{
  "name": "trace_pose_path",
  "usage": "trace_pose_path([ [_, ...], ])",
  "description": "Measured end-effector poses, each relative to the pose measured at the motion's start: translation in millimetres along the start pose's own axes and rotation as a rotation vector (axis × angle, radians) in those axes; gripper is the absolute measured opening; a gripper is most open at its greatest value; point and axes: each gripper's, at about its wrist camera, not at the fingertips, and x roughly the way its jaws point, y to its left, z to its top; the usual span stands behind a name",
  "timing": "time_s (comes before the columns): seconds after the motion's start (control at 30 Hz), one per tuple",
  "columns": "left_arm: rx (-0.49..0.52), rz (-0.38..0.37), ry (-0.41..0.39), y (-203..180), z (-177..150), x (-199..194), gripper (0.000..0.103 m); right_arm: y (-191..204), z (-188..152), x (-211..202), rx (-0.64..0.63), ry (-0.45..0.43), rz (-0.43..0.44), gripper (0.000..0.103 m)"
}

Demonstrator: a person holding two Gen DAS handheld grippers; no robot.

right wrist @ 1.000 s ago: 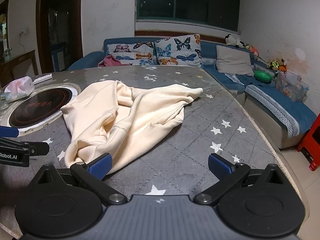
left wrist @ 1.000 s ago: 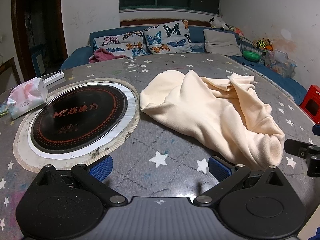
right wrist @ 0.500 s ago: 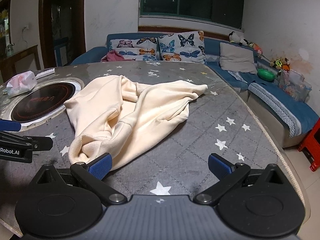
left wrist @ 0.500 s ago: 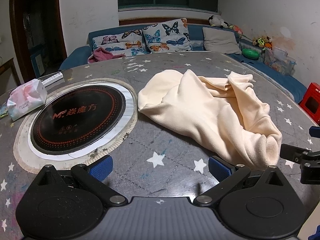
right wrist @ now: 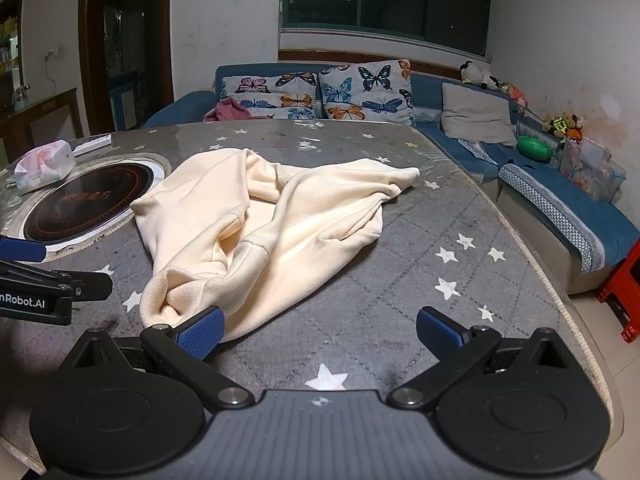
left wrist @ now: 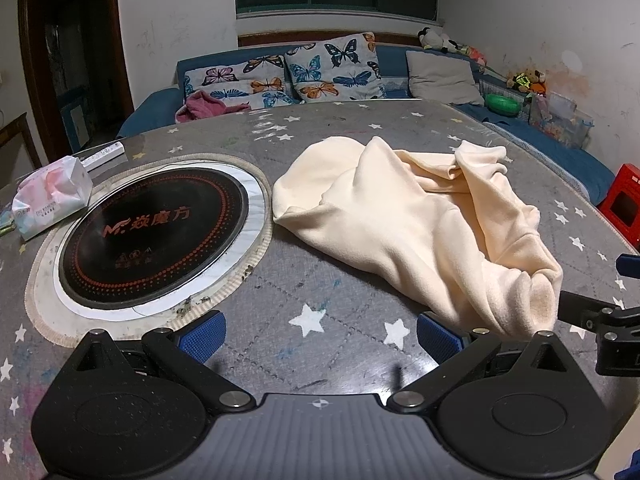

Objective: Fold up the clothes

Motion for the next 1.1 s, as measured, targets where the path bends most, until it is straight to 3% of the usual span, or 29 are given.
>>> trace_pose_path([
  [1.1,-0.030,-0.018,-0.033,9.3,26.3,-3.5,0.103,-2.8,26.7,-5.5,-0.020,-0.060,0.032,0.103],
])
